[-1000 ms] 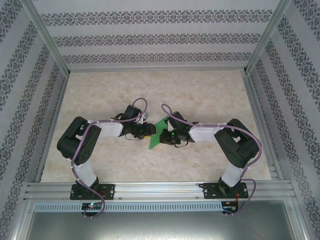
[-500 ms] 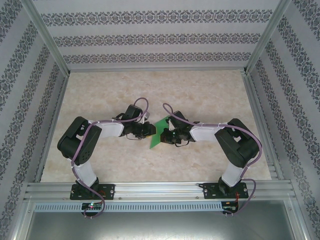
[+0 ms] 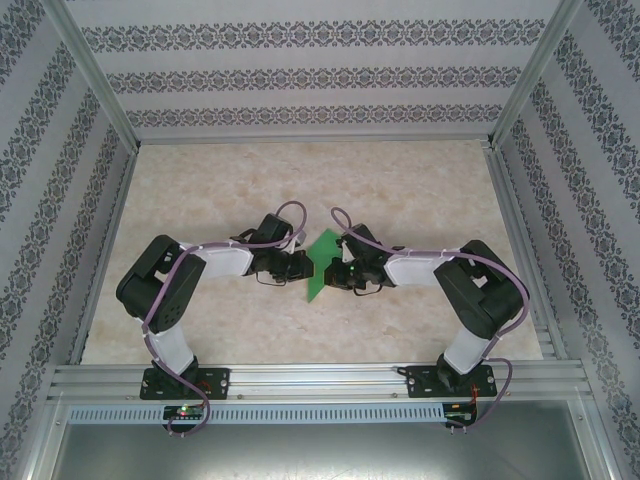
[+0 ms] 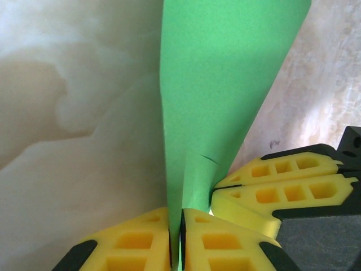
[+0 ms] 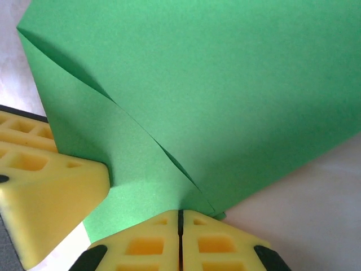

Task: Fold a paper plane with a square sheet of paper (pick it up from the middle)
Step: Fold the wing for the fifth time at the center of the table.

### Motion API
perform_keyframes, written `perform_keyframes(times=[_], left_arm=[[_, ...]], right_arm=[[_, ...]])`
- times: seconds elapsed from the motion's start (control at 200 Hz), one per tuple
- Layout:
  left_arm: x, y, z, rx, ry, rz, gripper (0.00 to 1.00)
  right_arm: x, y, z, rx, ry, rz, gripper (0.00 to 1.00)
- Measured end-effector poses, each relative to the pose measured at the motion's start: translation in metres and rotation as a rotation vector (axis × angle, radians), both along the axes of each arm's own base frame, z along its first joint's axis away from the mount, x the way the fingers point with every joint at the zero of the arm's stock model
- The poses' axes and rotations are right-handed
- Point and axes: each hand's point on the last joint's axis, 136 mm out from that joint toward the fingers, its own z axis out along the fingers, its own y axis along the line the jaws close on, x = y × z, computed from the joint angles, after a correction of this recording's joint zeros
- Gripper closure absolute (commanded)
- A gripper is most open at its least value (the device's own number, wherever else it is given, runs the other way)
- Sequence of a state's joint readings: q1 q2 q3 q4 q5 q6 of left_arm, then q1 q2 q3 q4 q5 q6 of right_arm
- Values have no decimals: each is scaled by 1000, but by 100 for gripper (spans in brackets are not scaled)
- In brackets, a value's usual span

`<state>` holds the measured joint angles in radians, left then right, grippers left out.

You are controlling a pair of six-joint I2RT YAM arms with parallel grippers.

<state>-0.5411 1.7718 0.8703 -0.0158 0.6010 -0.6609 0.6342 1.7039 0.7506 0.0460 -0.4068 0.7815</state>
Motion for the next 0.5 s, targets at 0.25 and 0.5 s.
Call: perform_keyframes(times=[0.25,0.5], left_arm=[[1,-5,3,0,-14,-11,85],[-1,-8,4,1,-17,-20,80]], right_arm=[[3,-1,0,39,4,-44,92],[6,-2,0,73,10,-79,93]])
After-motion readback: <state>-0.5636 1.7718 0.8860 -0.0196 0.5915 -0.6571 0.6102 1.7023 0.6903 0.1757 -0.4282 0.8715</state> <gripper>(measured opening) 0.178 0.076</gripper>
